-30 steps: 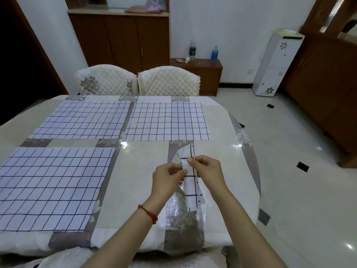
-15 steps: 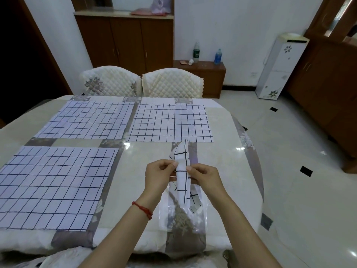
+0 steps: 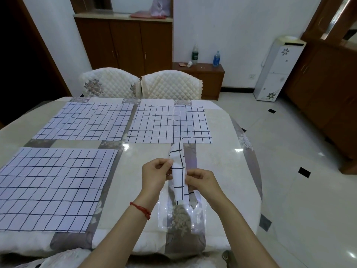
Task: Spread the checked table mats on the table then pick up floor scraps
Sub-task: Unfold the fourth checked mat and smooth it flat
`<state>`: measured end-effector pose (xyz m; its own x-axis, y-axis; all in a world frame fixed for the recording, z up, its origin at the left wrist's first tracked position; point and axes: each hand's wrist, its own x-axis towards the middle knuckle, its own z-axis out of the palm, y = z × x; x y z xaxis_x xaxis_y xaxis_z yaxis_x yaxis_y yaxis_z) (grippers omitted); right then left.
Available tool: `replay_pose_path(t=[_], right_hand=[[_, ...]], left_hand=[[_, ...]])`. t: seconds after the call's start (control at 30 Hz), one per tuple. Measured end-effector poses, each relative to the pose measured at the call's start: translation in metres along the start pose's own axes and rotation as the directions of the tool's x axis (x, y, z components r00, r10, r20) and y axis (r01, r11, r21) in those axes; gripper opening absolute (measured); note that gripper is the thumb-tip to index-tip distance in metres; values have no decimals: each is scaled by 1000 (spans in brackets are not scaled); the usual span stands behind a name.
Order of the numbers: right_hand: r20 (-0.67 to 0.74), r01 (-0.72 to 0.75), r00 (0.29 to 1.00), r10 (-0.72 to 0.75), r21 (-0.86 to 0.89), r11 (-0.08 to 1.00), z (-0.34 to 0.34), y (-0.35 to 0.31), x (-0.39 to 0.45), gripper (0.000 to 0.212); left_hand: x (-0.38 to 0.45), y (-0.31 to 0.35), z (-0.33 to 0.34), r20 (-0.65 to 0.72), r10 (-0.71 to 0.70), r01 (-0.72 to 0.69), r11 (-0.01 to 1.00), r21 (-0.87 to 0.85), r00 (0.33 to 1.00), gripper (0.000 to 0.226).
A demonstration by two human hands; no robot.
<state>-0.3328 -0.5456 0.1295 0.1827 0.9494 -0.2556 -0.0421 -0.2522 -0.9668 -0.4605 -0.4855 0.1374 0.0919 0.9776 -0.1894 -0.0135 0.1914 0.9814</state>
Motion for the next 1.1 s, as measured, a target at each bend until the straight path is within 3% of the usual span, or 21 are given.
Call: replay_pose_path(t=[0.07, 0.2, 0.33, 0.47, 0.57, 0.63, 0.7, 0.8, 0.93, 1.03, 1.1], right_hand=[[-35, 13, 999, -14, -34, 999, 1, -3, 0, 15], [-239, 85, 965, -109, -111, 990, -3, -11, 8, 22], [-309, 126, 933, -183, -196, 972, -15, -24, 13, 14], [-328, 130, 910, -252, -351, 927, -21, -34, 13, 11], [-185, 186, 929, -319, -512, 838, -23, -41, 9, 14], [-101, 213, 934, -342, -611, 763, -22, -45, 8, 10], [-40, 241, 931, -362, -677, 695, -22, -49, 7, 9], [4, 278, 926, -378, -685, 674, -22, -54, 3, 8], [-62, 267, 923, -379, -605, 750, -35, -55, -3, 8], [-167, 187, 941, -293, -462, 867, -52, -50, -10, 5], [-164, 160, 954, -251, -430, 888, -63, -42, -14, 17]], left_hand=[[1, -1, -1, -6, 1, -2, 1000, -6, 1000, 10], [6, -3, -9, -47, -8, 9, 999, 35, 999, 11], [14, -8, -21, -51, -6, 13, 988, 156, 999, 16], [16, -6, -27, -121, 166, -105, 912, 397, 979, 13], [14, 7, -18, 31, 345, -319, 826, 464, 938, 40], [13, 15, -8, 213, 450, -490, 698, 521, 867, 47], [16, 19, 1, 392, 488, -623, 555, 551, 780, 46], [23, 22, 11, 547, 432, -697, 434, 571, 717, 31], [23, 27, 18, 534, 388, -657, 521, 545, 751, 14], [22, 35, 12, 474, 400, -616, 597, 515, 784, 28], [23, 43, 6, 434, 380, -568, 665, 486, 817, 32]])
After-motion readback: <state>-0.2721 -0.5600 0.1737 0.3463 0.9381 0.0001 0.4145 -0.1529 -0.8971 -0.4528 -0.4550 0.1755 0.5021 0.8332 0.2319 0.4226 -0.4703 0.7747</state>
